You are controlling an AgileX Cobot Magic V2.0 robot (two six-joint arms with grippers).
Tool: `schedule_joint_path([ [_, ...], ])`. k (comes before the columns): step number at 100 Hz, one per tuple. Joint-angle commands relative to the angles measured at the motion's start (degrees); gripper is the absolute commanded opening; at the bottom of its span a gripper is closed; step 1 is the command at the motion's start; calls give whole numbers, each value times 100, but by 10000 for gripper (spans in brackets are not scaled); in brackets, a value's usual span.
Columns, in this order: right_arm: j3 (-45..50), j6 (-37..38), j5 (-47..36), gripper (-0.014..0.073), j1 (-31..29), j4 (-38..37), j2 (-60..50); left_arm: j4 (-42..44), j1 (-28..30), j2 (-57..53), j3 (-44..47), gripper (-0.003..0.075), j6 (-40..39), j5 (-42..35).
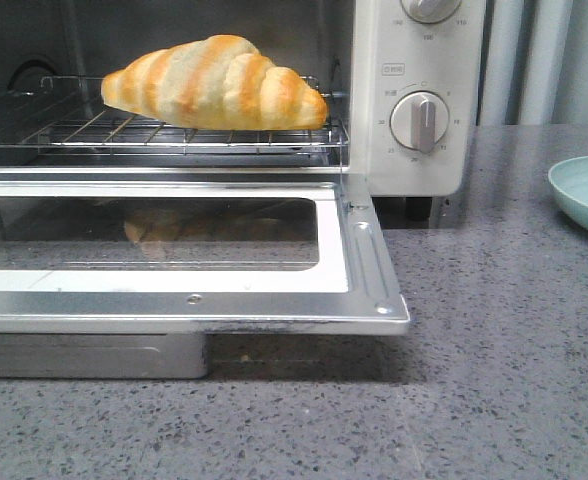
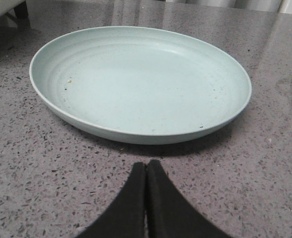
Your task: Put bread in oven
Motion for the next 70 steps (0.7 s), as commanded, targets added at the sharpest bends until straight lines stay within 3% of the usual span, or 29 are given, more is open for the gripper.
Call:
schedule_joint_path([
  [1,64,-39,-135,-69,-28,36,-138,273,64,60,-37,-21,133,-526],
  [11,64,-39,-135,-69,-28,36,-138,780,291,25,210,-21,262,-648],
  [58,64,-39,-135,-69,-28,36,-138,768,1652,-964,487,-21,195,616],
  [70,64,-39,-135,-69,-28,36,-138,891,1880,-1320,642,-21,-299,666],
])
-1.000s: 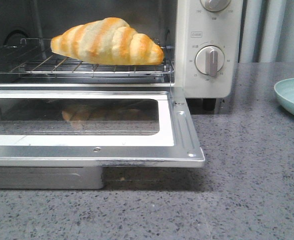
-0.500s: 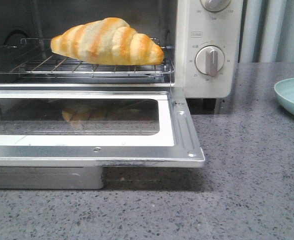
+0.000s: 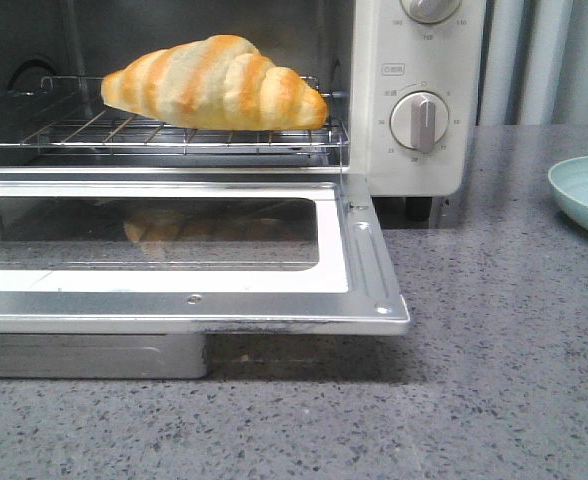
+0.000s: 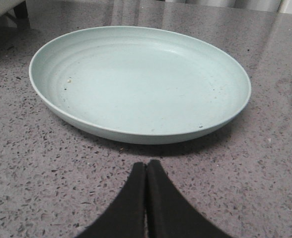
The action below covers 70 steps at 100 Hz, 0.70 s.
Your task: Put bread in oven
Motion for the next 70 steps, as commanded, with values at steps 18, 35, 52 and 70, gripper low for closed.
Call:
schedule_joint_path([
  [18,64,-39,-148,-69,-28,36,-138,1089,183,-194,139,-21,-1785,-155],
  [35,64,-39,-148,-69,-28,36,-138,949,183,-194,143,-21,-1832,127],
  [52,64,-39,-148,-69,-28,36,-138,949,183,-194,152,-21,-1832,626],
  [70,64,-39,-148,-69,-28,36,-138,960,183,-194,152,-21,-1832,1010],
])
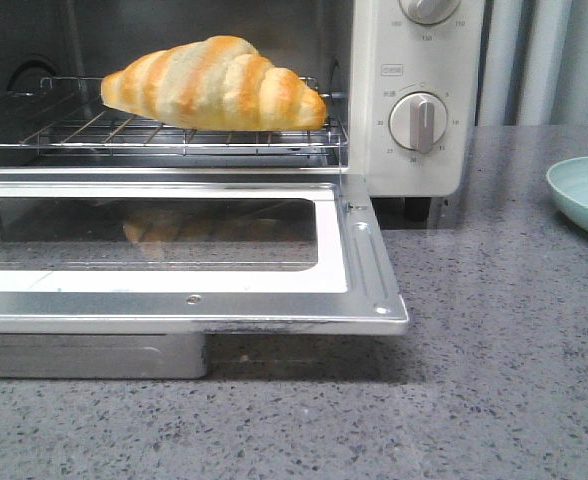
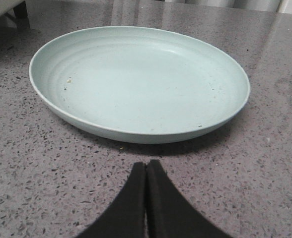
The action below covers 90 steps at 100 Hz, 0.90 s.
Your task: Put bread in oven
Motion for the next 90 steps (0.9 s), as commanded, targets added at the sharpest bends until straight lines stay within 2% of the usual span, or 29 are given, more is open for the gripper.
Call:
schedule_joint_path([
  [1,64,-39,-148,-69,-28,36,-138,49,-5,-184,139,-21,-64,-181],
  [9,64,-39,-148,-69,-28,36,-138,49,-5,-184,139,-21,-64,19],
  [90,64,-39,-148,-69,-28,36,-138,9,-5,-174,139,-21,164,-8],
])
